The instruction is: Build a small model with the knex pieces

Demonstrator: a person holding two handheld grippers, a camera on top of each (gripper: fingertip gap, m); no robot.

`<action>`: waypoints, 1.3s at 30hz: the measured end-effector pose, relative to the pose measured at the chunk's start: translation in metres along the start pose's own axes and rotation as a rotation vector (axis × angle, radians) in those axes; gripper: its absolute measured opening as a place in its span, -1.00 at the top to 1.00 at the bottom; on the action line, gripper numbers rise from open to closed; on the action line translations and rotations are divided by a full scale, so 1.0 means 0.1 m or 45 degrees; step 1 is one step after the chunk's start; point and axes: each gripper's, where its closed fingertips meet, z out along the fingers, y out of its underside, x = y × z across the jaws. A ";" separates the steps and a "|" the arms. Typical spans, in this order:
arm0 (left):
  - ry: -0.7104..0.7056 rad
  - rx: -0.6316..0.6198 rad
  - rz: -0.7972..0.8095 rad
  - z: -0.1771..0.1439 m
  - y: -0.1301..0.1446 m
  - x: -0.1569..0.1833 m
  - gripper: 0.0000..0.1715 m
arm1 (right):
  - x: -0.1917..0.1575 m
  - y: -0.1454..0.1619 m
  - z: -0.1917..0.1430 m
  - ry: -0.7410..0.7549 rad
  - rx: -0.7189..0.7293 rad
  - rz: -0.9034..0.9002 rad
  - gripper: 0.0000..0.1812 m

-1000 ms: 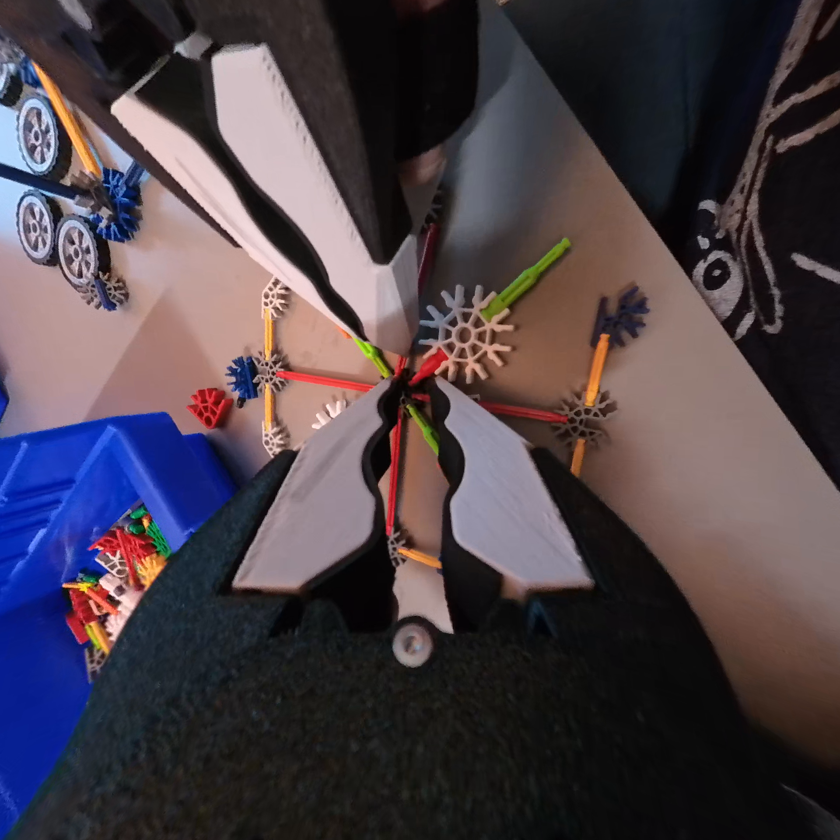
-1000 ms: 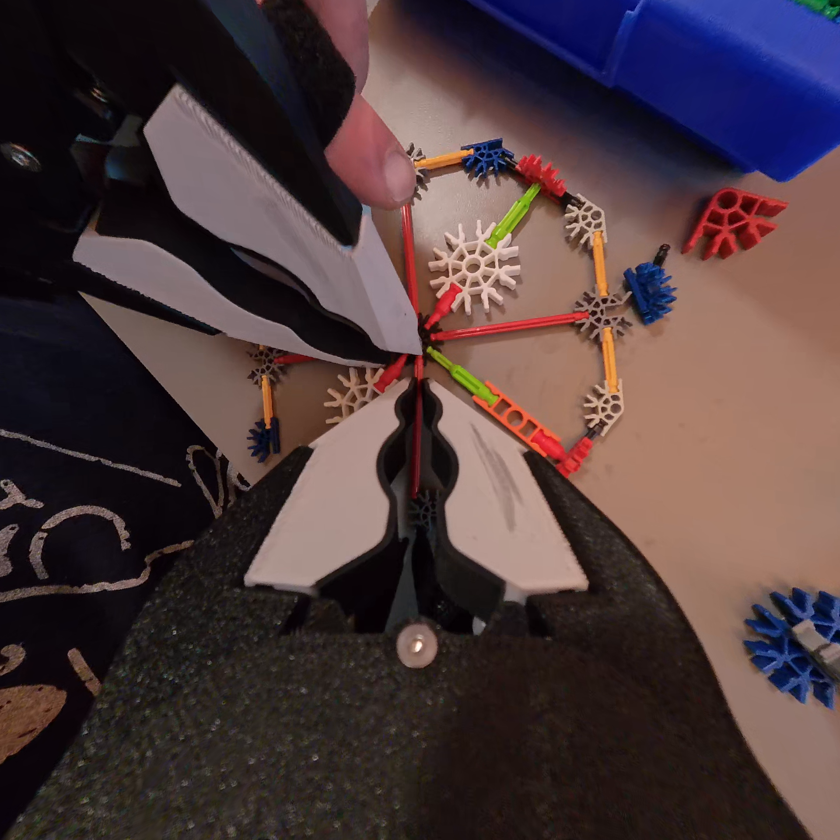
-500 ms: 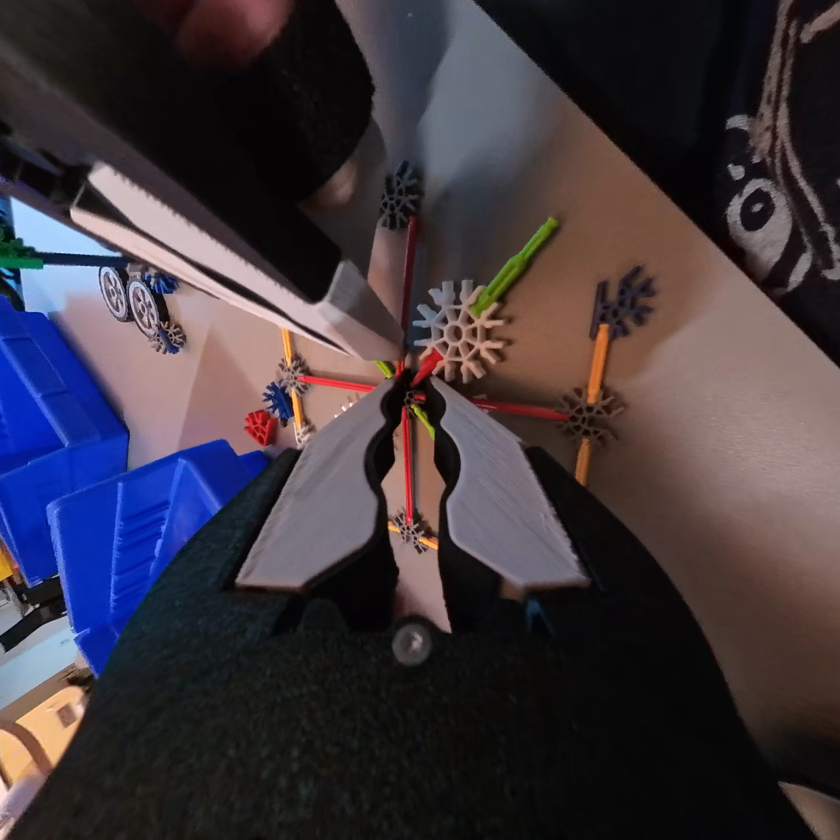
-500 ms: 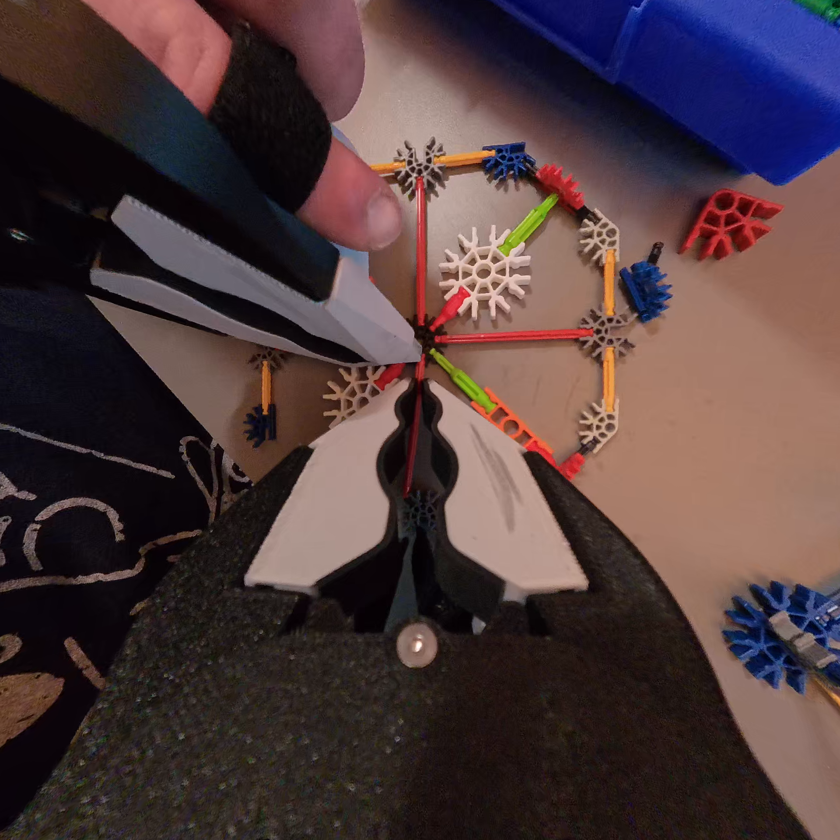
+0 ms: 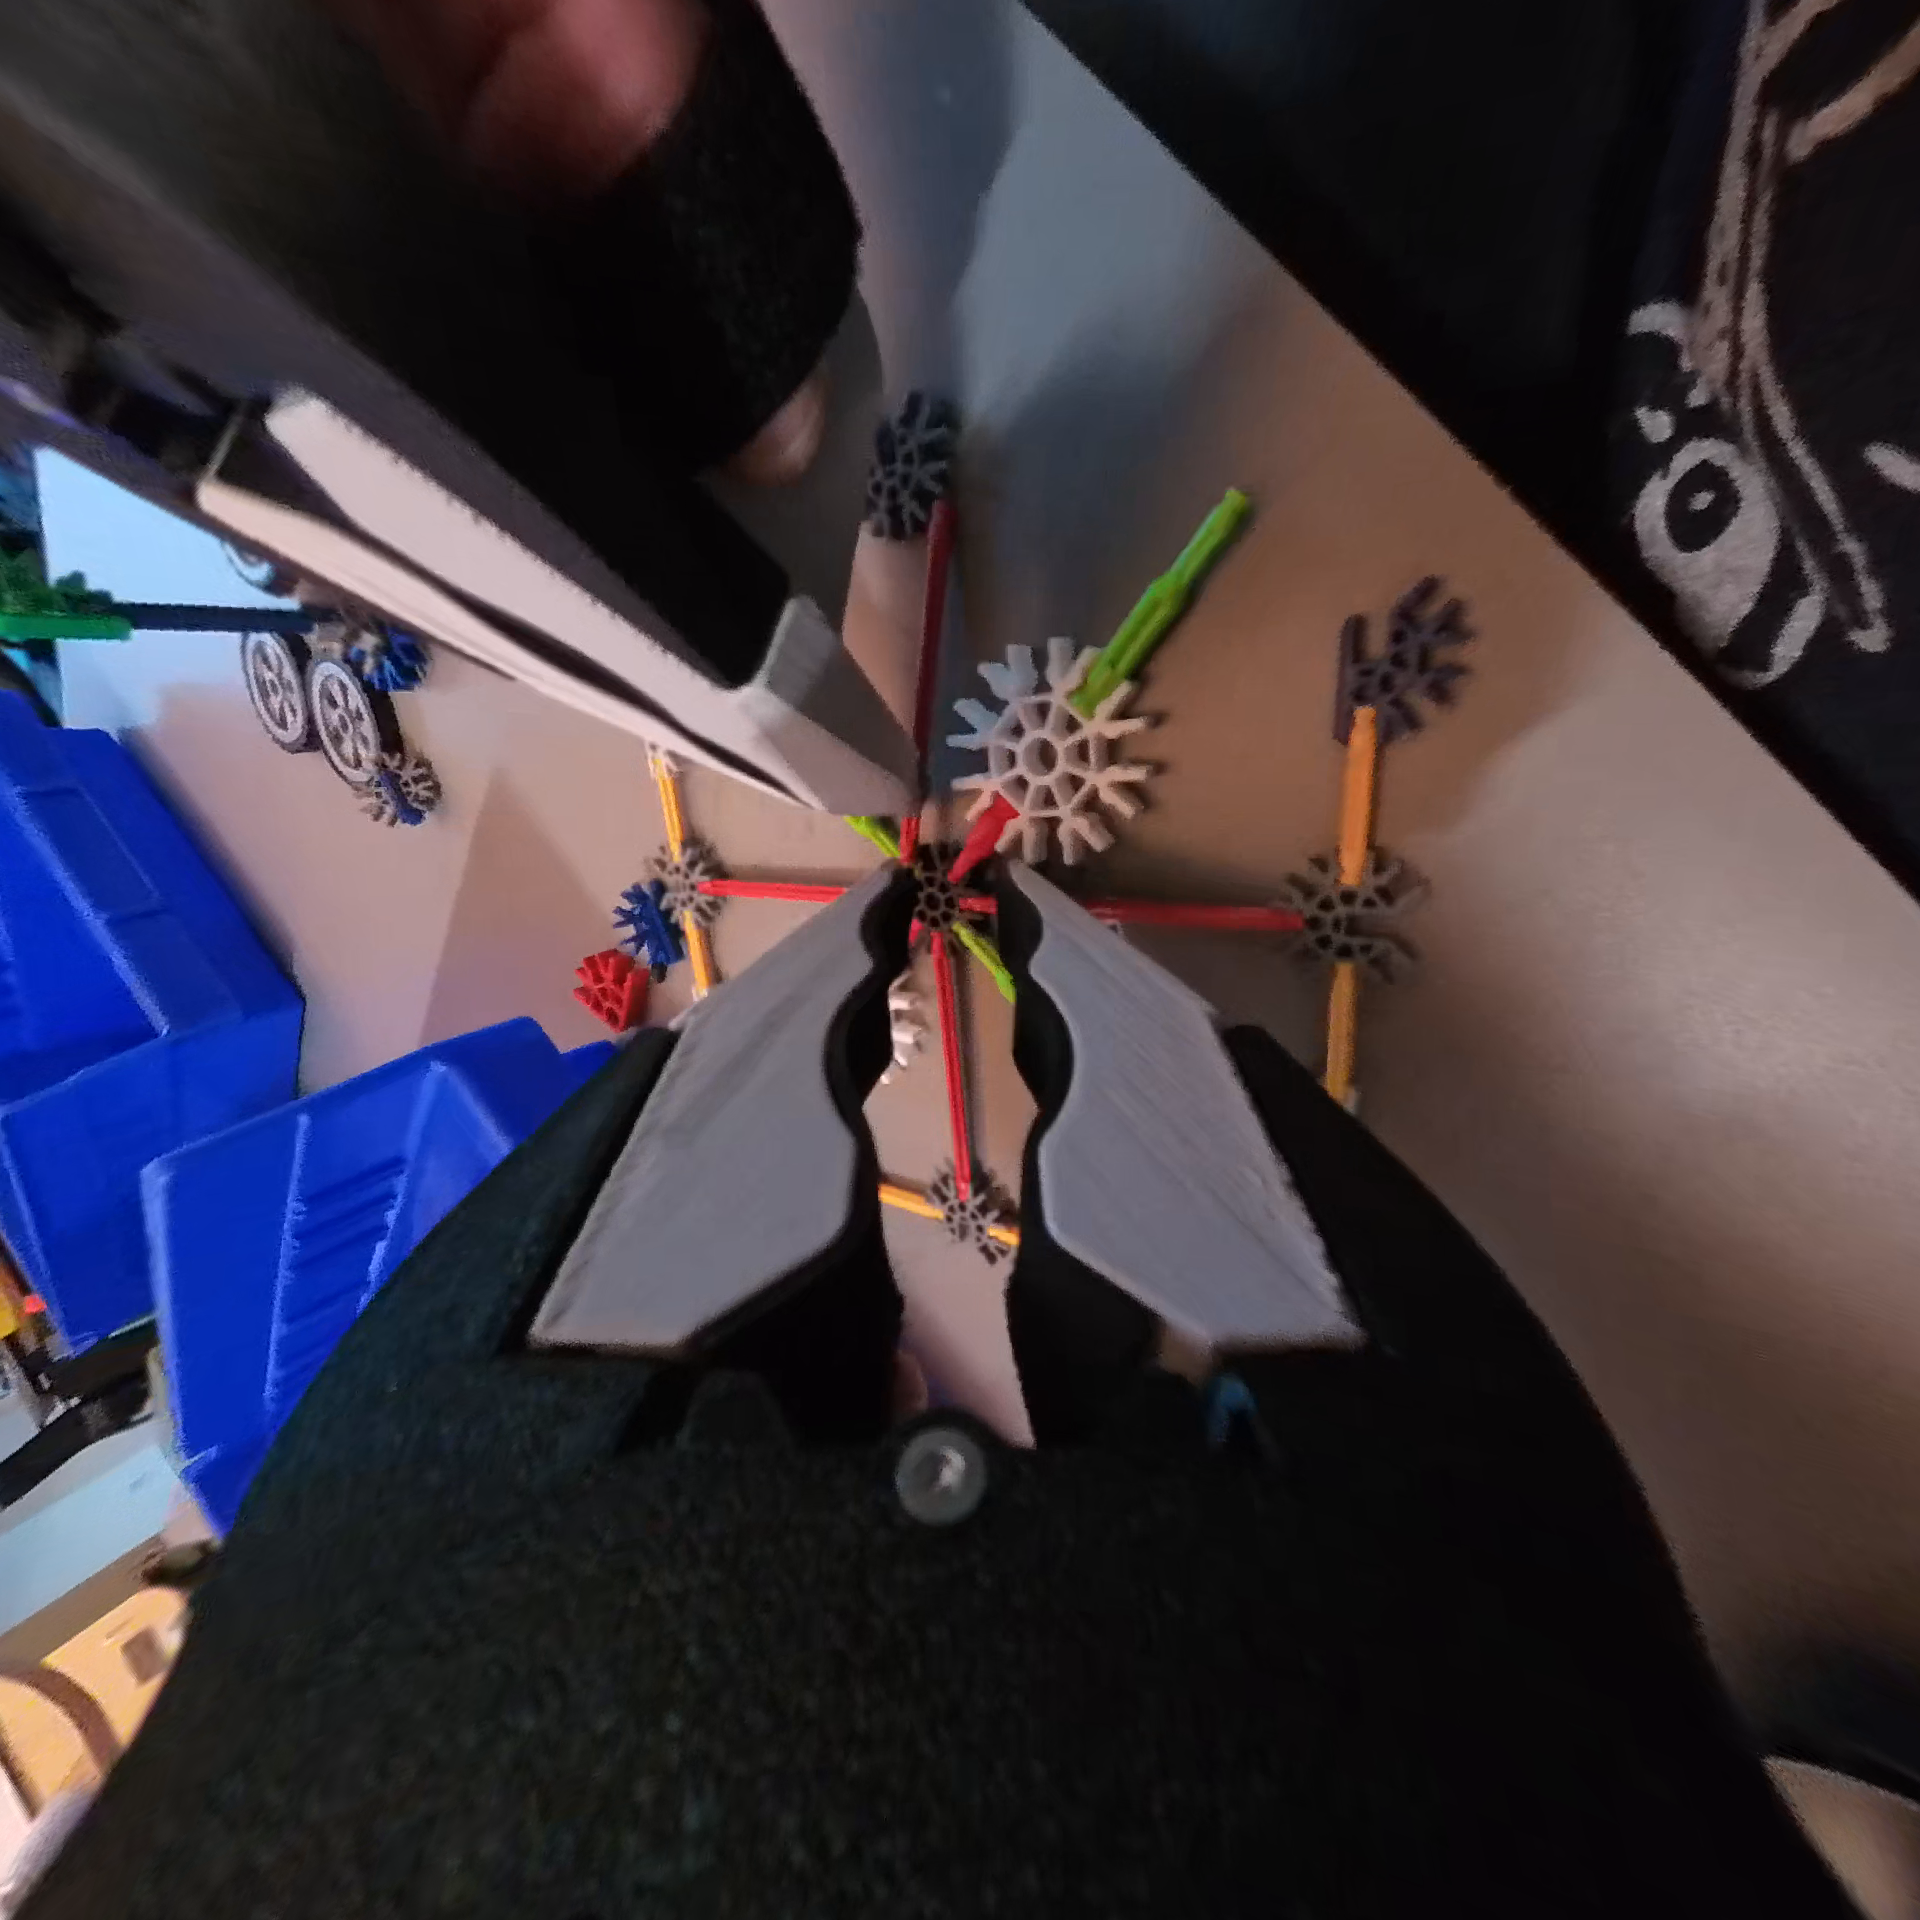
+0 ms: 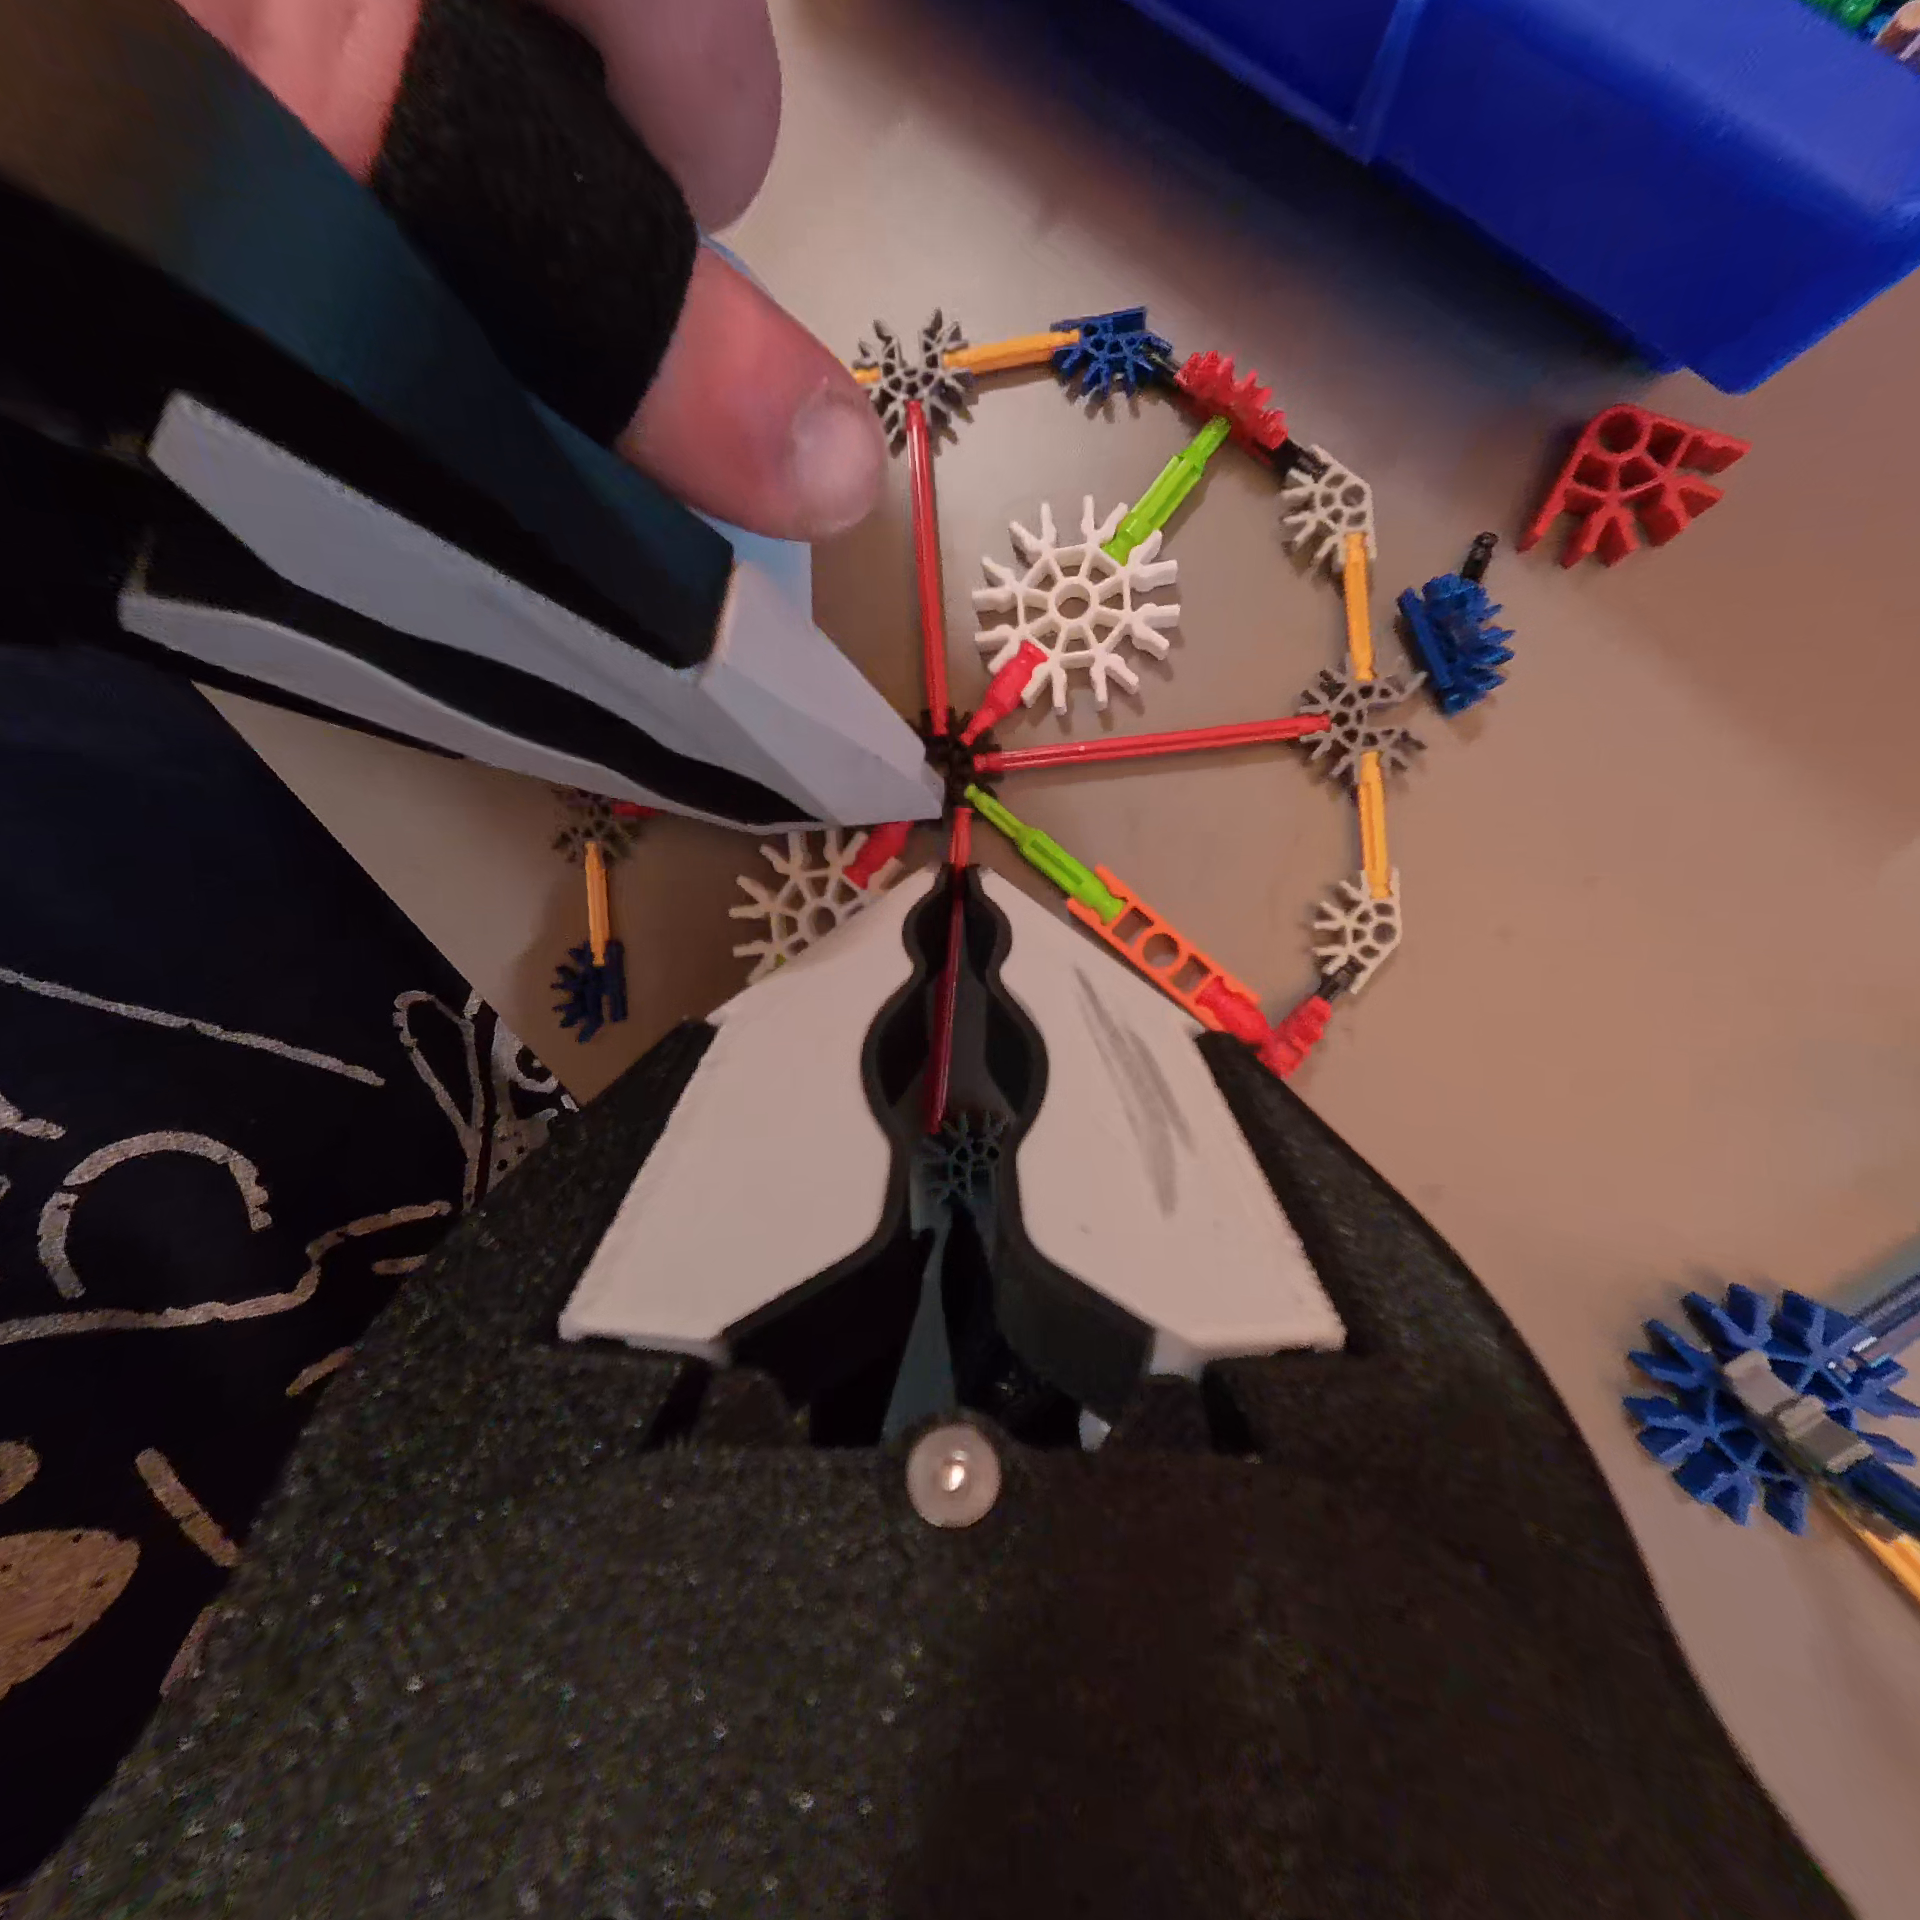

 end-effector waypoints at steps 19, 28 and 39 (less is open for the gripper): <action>-0.023 -0.007 -0.002 0.02 0.08 0.01 0.93 | -0.02 -0.03 0.04 -0.011 -0.019 -0.057 0.99; -0.036 -0.007 -0.001 0.02 0.09 0.00 0.94 | -0.01 -0.06 0.04 -0.007 -0.026 -0.084 1.00; -0.020 -0.017 -0.032 0.02 0.11 -0.01 0.90 | 0.00 -0.05 0.04 0.001 -0.047 -0.106 0.99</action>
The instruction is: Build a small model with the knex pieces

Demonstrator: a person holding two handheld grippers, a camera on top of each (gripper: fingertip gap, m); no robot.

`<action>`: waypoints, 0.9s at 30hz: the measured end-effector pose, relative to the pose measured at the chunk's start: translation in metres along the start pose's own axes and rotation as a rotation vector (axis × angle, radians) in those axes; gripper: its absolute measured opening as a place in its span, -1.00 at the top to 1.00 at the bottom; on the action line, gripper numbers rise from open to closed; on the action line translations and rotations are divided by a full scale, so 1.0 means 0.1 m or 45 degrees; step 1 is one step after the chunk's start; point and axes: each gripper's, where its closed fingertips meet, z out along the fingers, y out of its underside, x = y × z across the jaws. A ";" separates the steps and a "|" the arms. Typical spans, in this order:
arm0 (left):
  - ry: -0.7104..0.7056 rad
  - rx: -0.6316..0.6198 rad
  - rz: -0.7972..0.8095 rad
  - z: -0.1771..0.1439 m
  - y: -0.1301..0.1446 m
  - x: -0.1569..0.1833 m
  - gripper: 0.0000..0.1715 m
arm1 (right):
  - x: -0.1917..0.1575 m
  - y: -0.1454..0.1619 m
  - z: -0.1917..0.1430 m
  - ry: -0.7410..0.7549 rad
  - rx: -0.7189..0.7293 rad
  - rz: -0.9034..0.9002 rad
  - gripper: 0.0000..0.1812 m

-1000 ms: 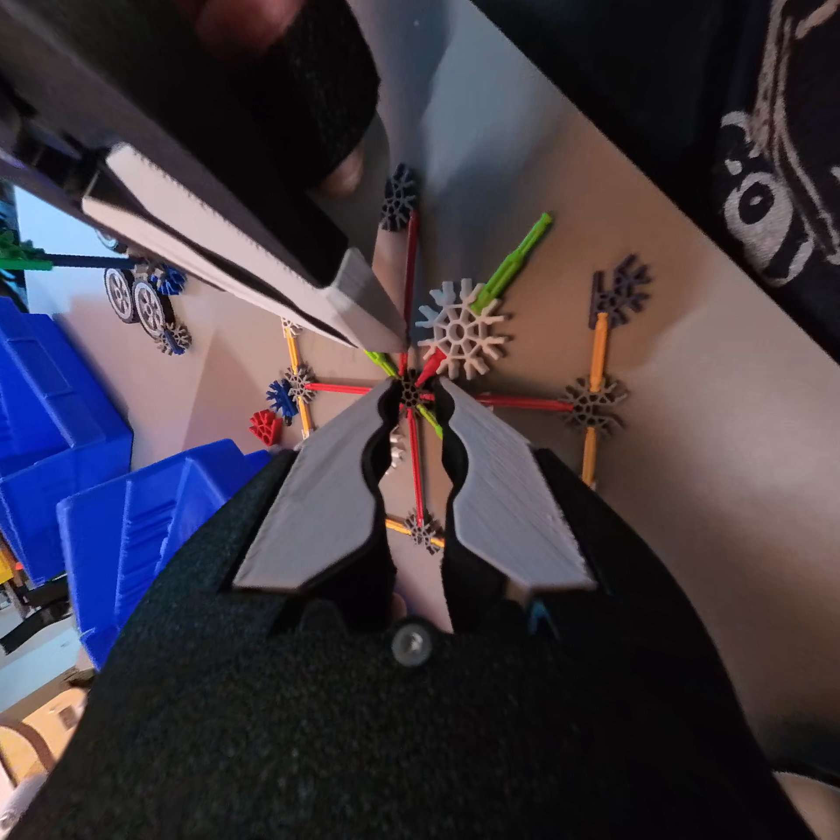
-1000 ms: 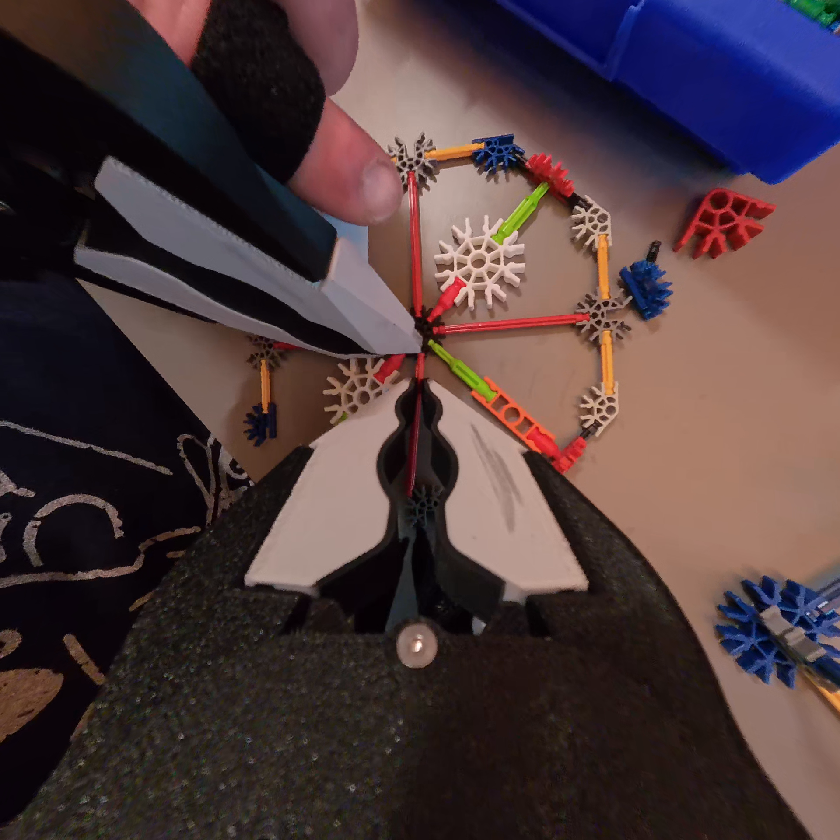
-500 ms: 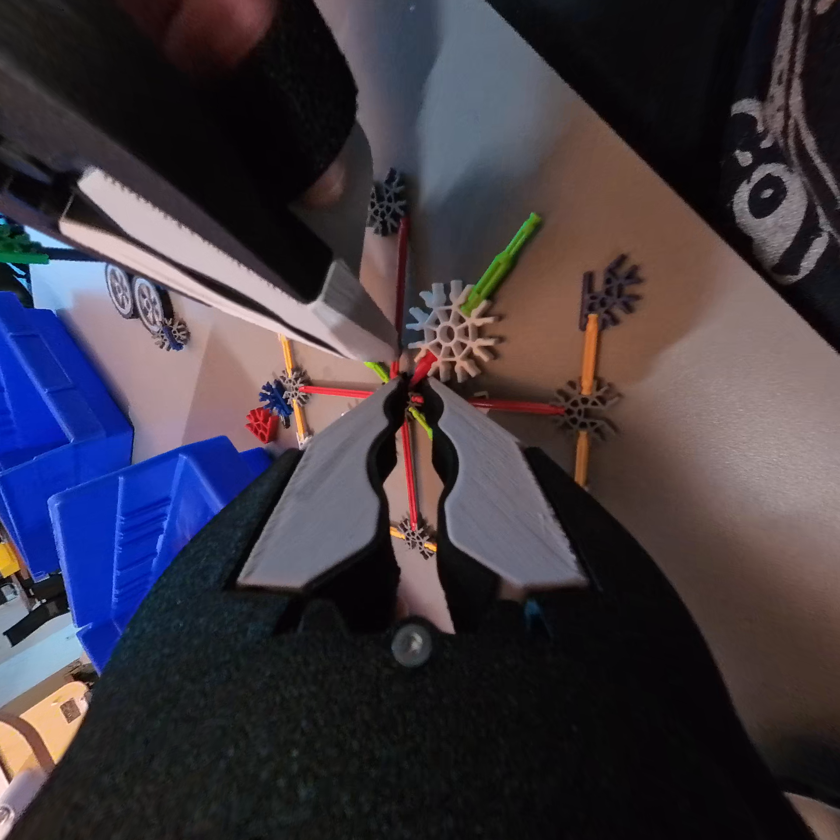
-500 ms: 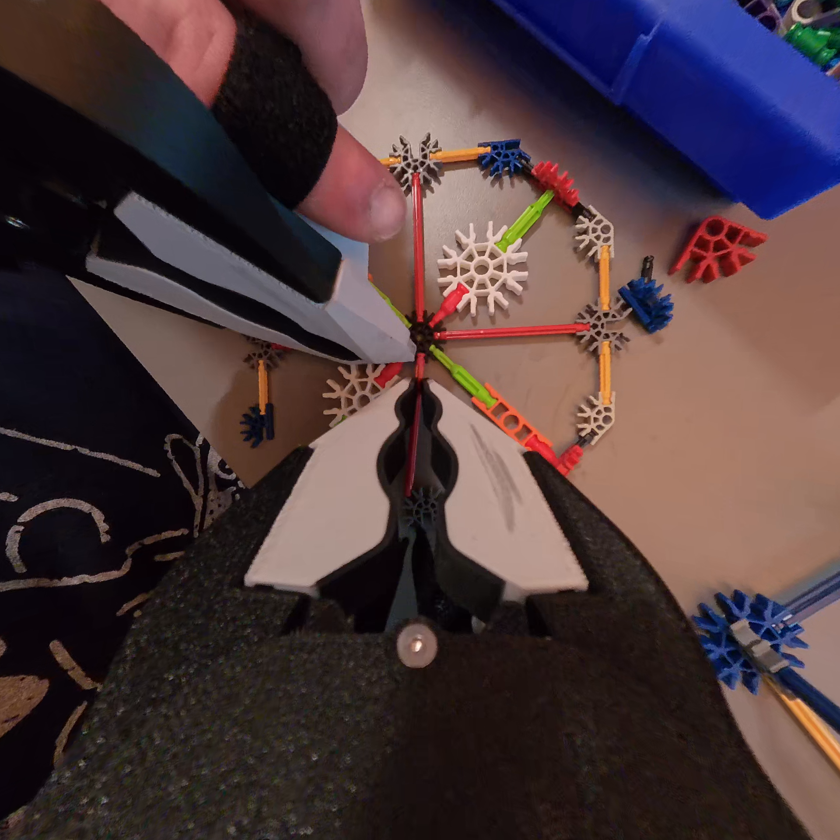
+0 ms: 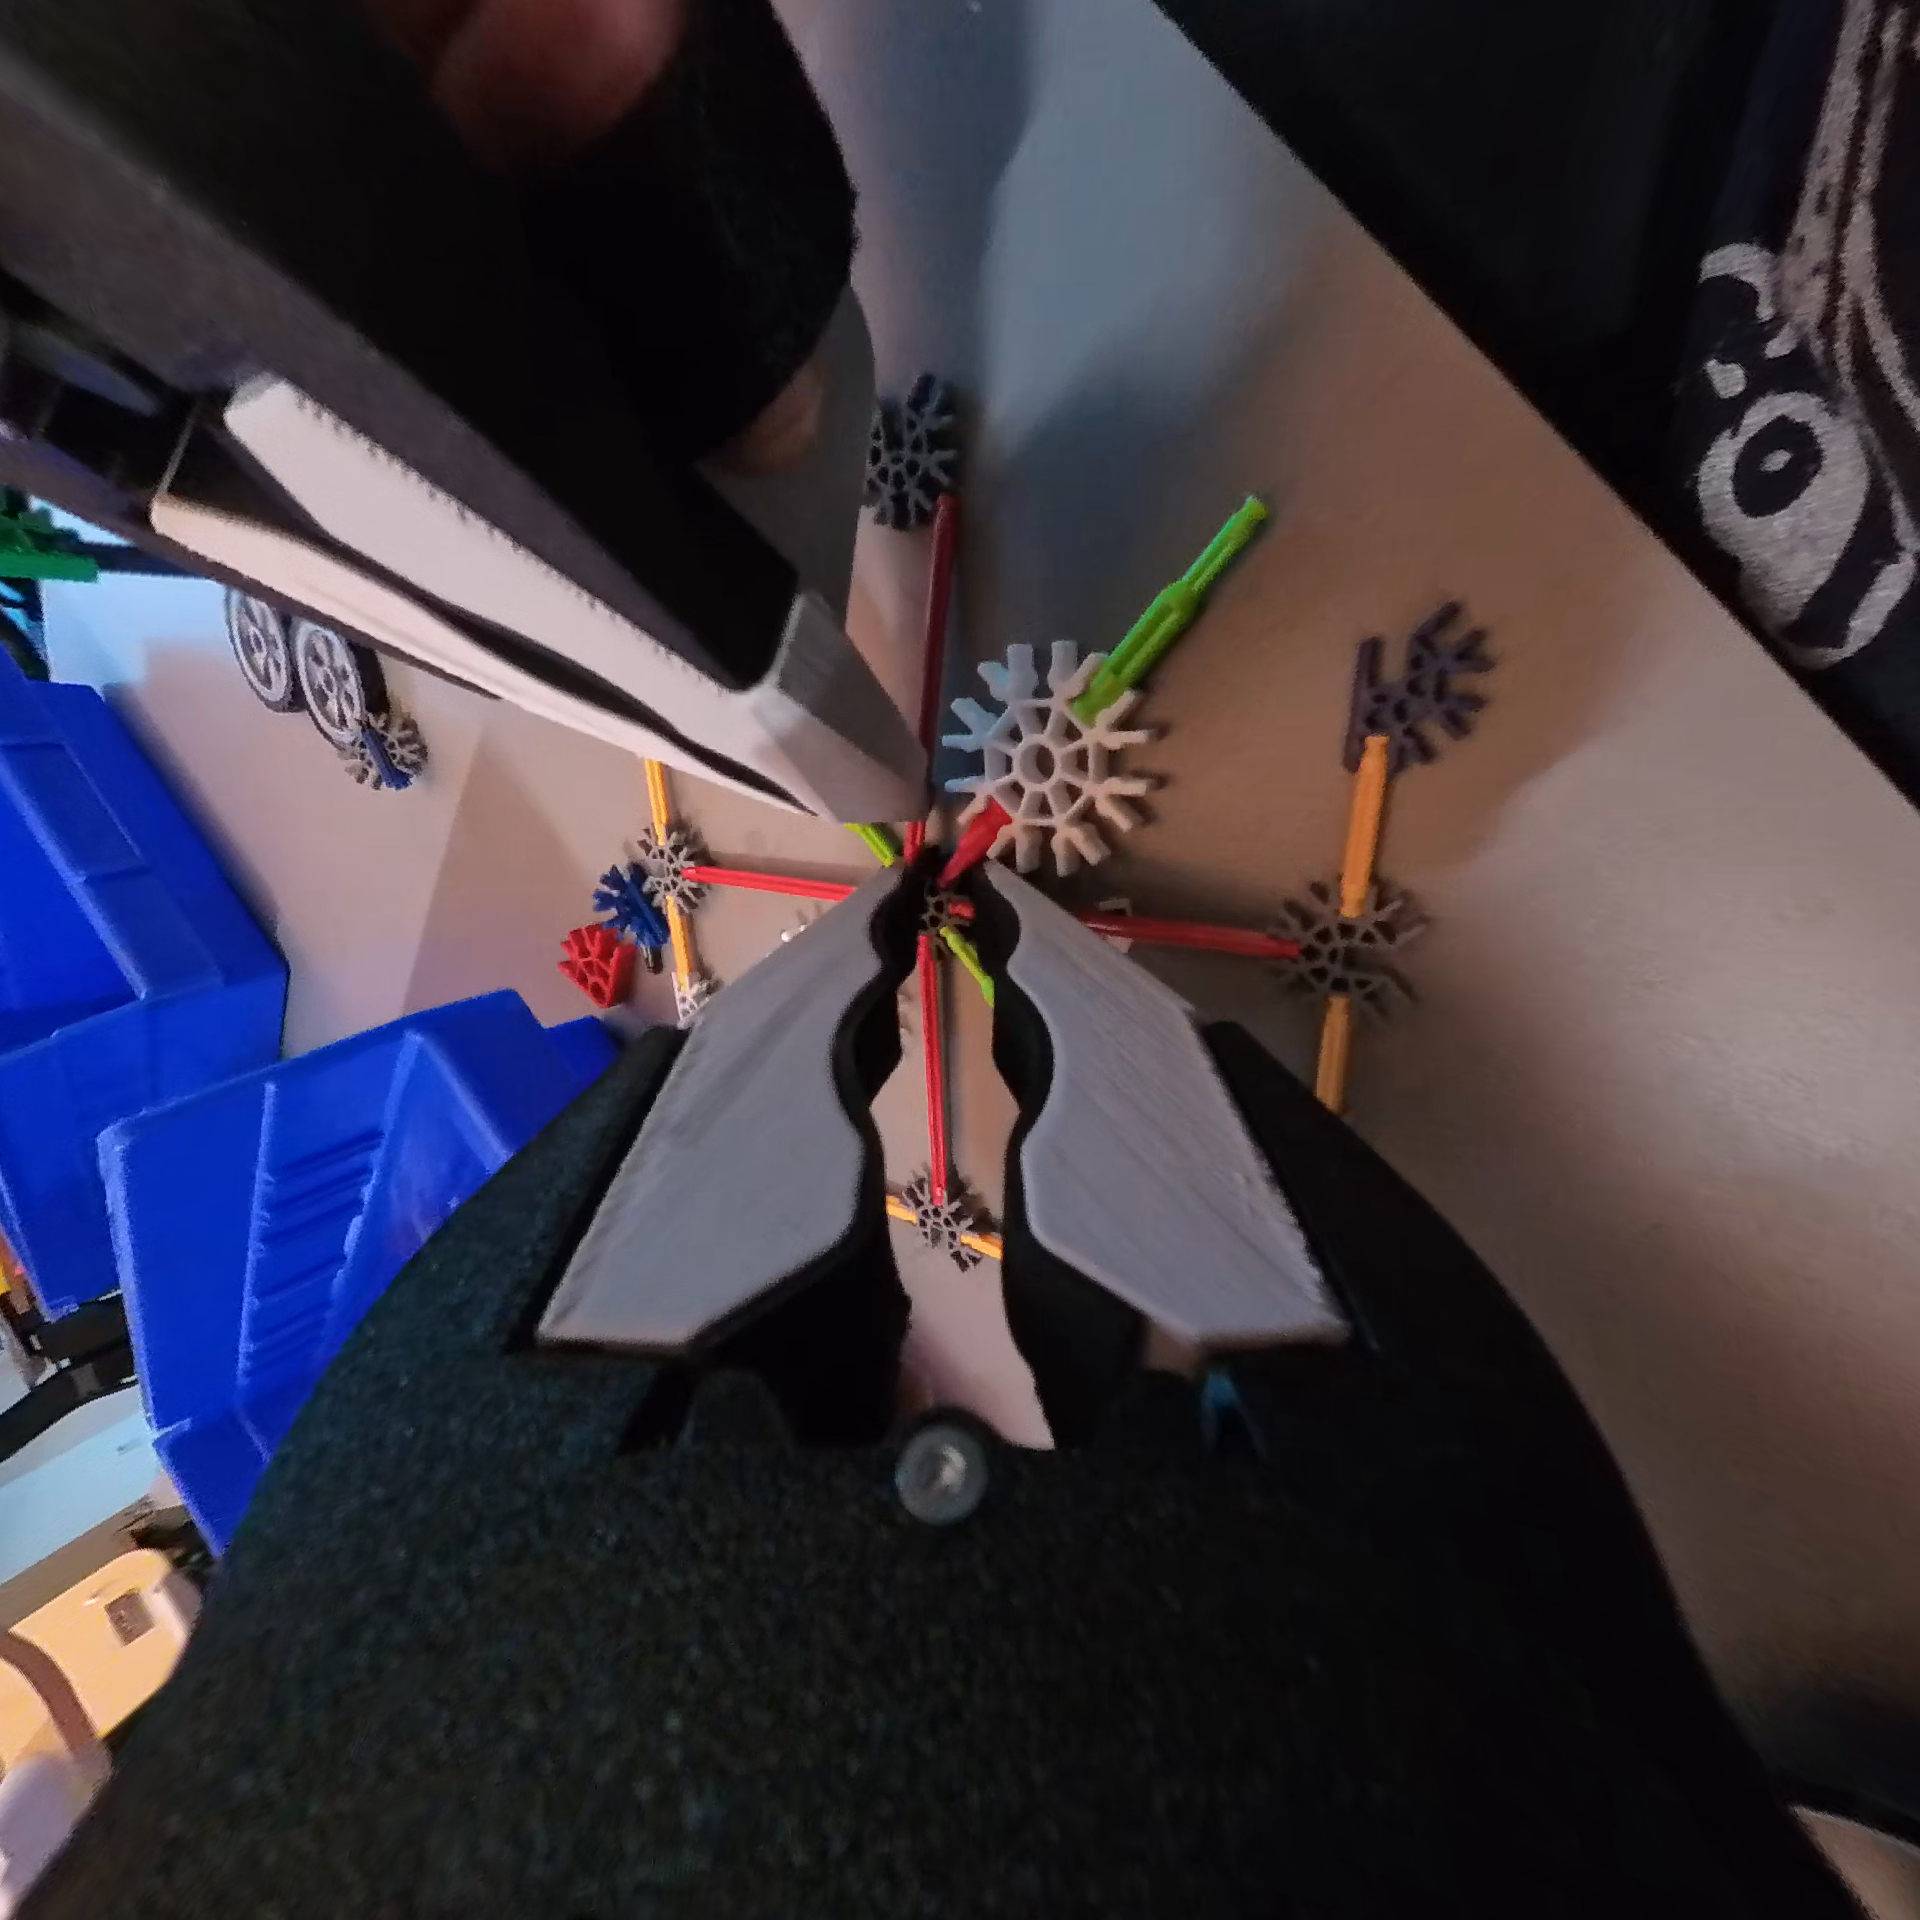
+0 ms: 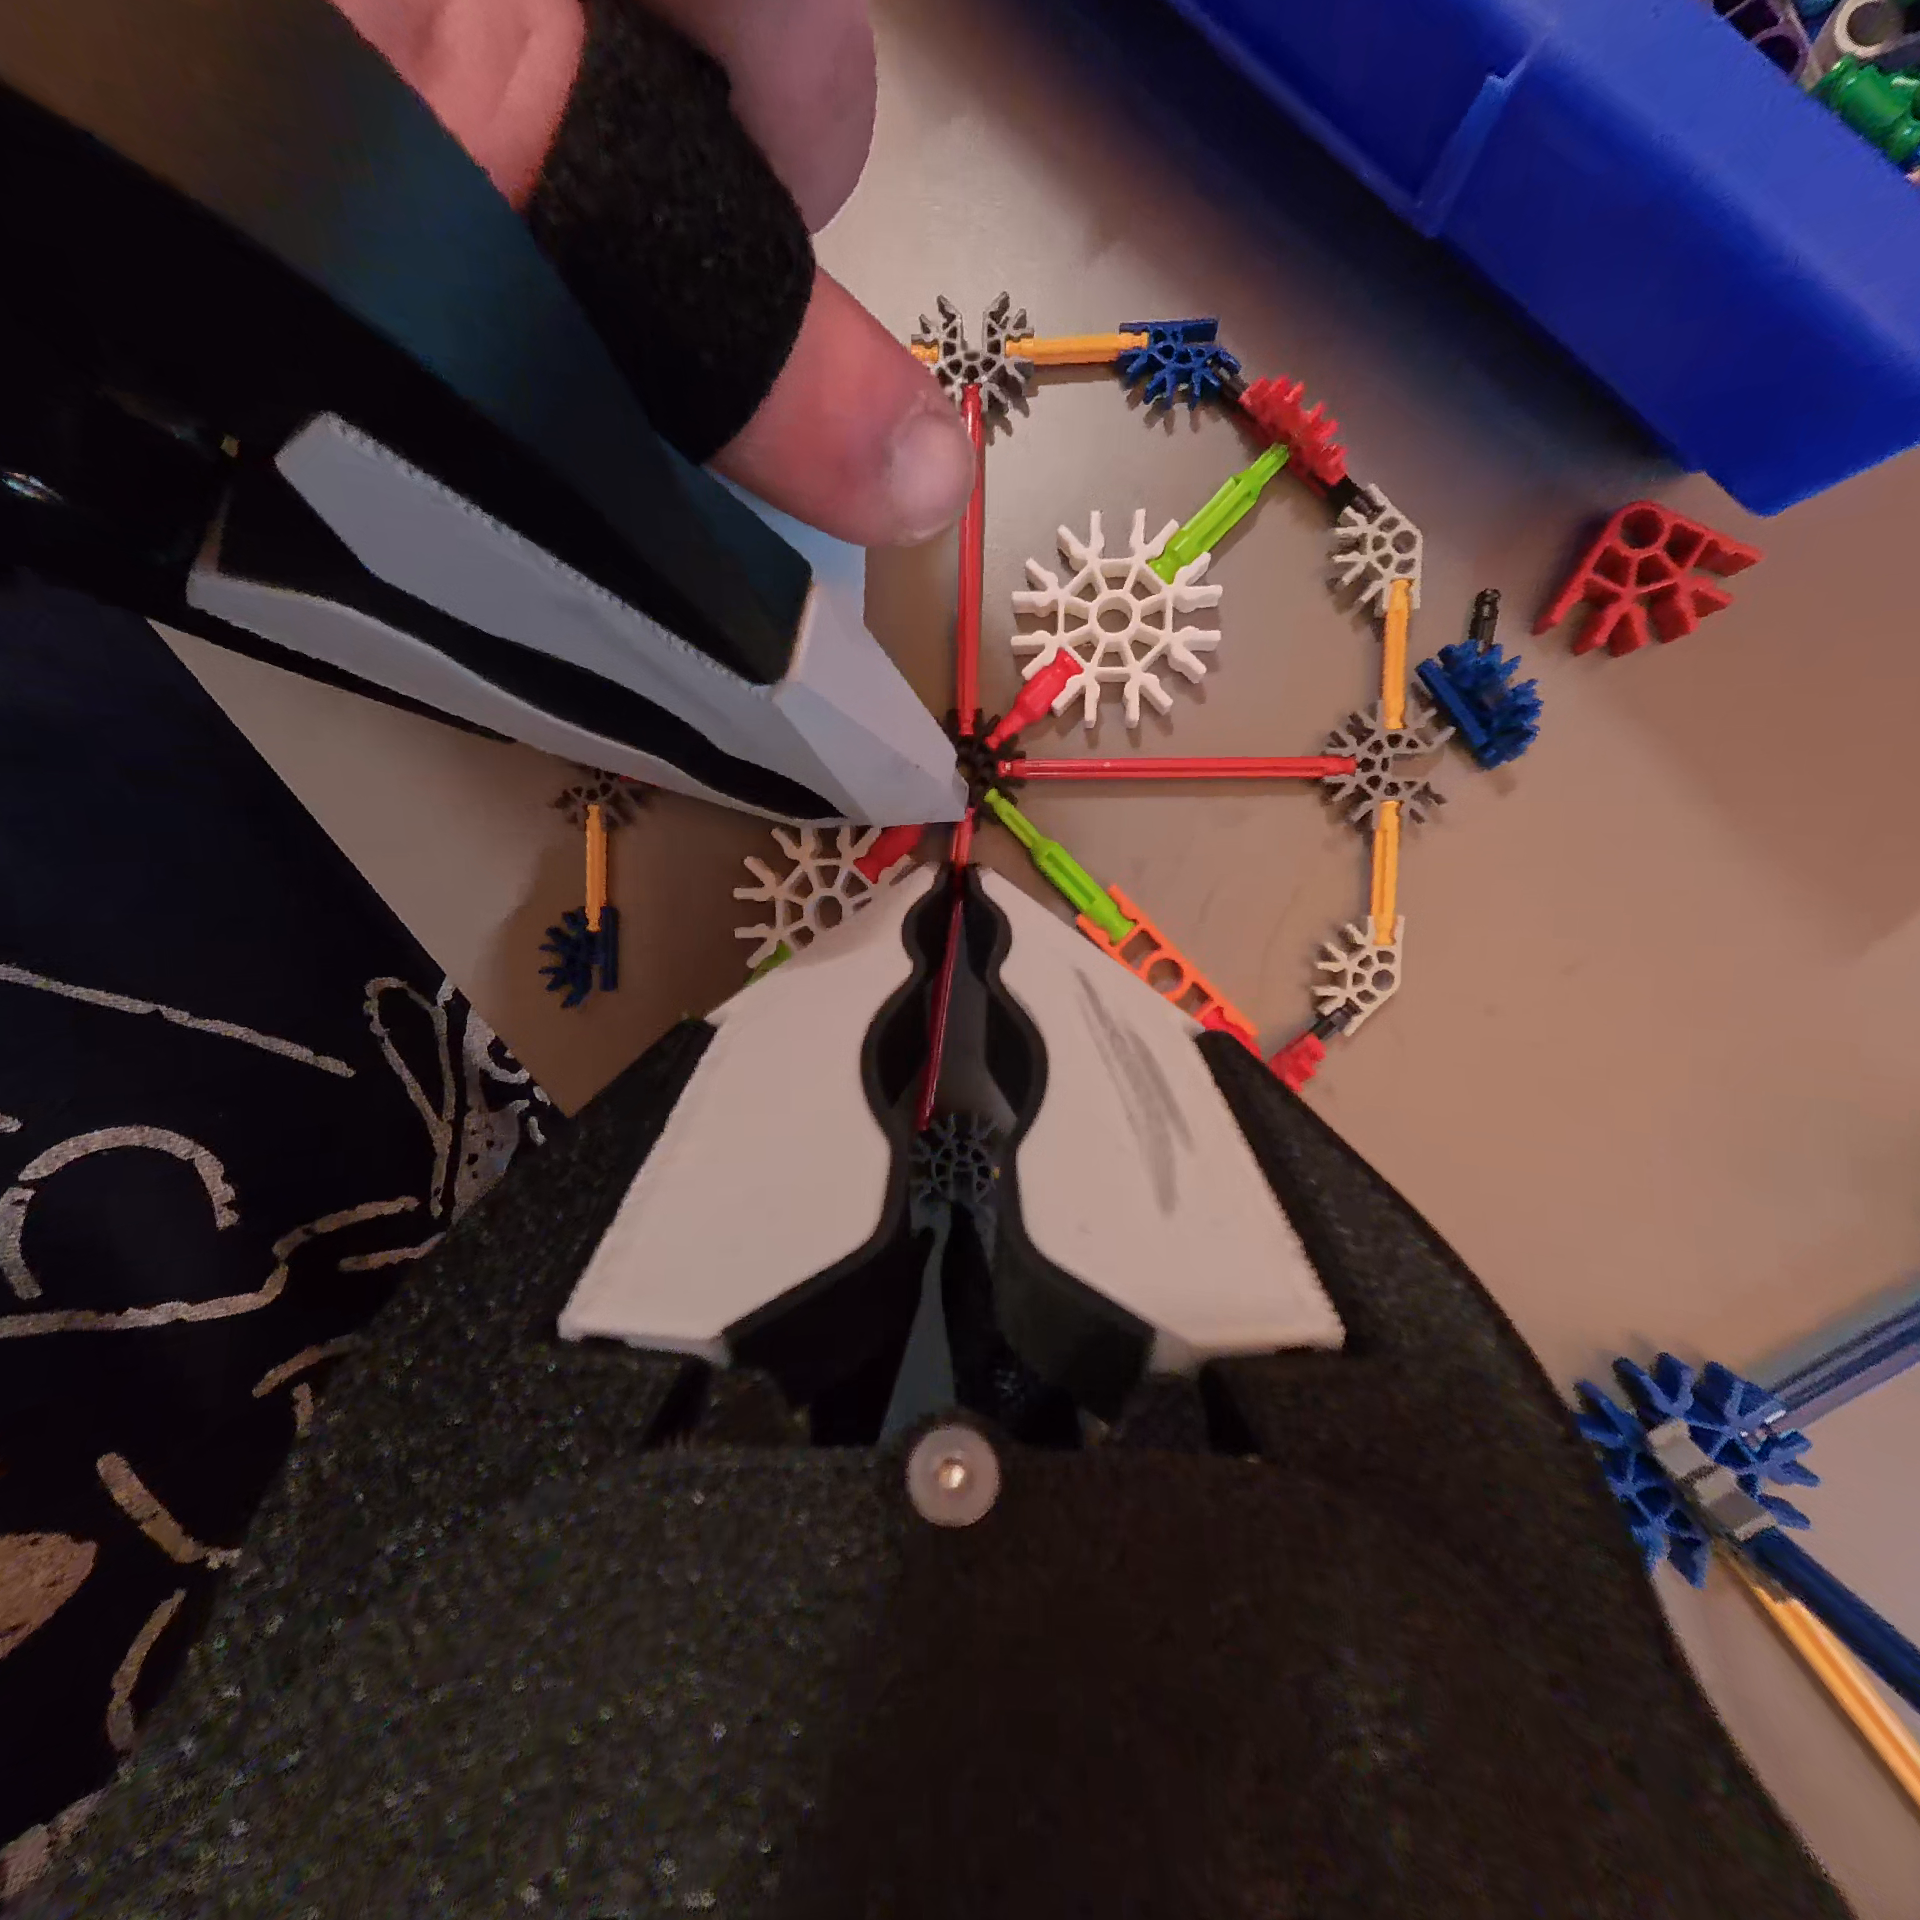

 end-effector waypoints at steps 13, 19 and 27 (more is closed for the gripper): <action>0.003 -0.020 0.029 0.00 0.00 0.02 0.93 | 0.01 -0.01 0.01 -0.004 0.002 -0.024 0.99; -0.029 -0.021 0.043 0.00 0.00 0.00 0.87 | 0.02 -0.01 0.00 -0.010 0.001 -0.028 0.96; -0.054 -0.023 -0.039 -0.03 0.05 -0.01 0.81 | 0.06 -0.09 -0.07 -0.015 0.076 -0.002 0.91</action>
